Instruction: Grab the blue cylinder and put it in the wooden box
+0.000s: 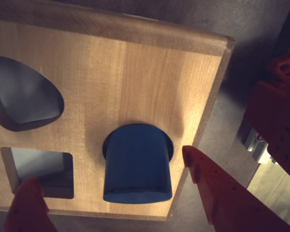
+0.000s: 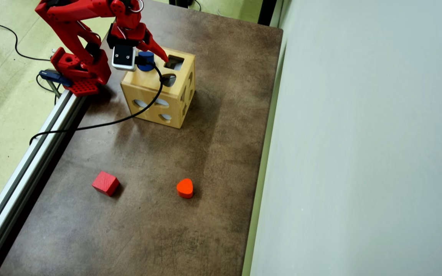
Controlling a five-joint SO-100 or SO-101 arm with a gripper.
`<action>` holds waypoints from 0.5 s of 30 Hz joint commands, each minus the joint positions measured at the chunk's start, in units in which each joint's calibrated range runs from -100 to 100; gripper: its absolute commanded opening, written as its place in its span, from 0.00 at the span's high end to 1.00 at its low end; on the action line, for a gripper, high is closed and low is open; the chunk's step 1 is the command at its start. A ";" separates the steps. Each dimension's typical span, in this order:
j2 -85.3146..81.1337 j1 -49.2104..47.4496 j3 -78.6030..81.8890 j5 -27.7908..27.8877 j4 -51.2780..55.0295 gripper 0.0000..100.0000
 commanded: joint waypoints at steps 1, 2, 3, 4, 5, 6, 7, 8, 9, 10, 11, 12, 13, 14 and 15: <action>-5.79 0.14 -1.29 -0.20 -0.15 0.57; -6.89 0.14 -1.29 -0.24 -0.15 0.58; -7.65 0.14 -1.20 -0.29 -0.15 0.59; -8.16 0.14 -1.20 -0.29 -0.15 0.61; -8.42 0.22 -1.20 -0.29 -0.15 0.64; -8.33 0.29 -1.02 -0.34 -0.15 0.67; -8.16 0.36 -0.85 -0.34 -0.15 0.71; -7.91 0.36 -0.85 -0.34 -0.15 0.74; -7.82 0.44 -0.85 -0.39 -0.15 0.77; -7.82 0.44 -0.85 -0.39 -0.15 0.79; -7.82 0.66 -0.85 -0.39 -0.15 0.80; -7.82 1.33 -0.67 -0.39 -0.15 0.81; -7.91 2.30 -0.49 -0.39 -0.15 0.82; -8.08 3.48 -0.49 -0.39 -0.15 0.83; -8.16 4.75 -0.49 -0.39 -0.15 0.83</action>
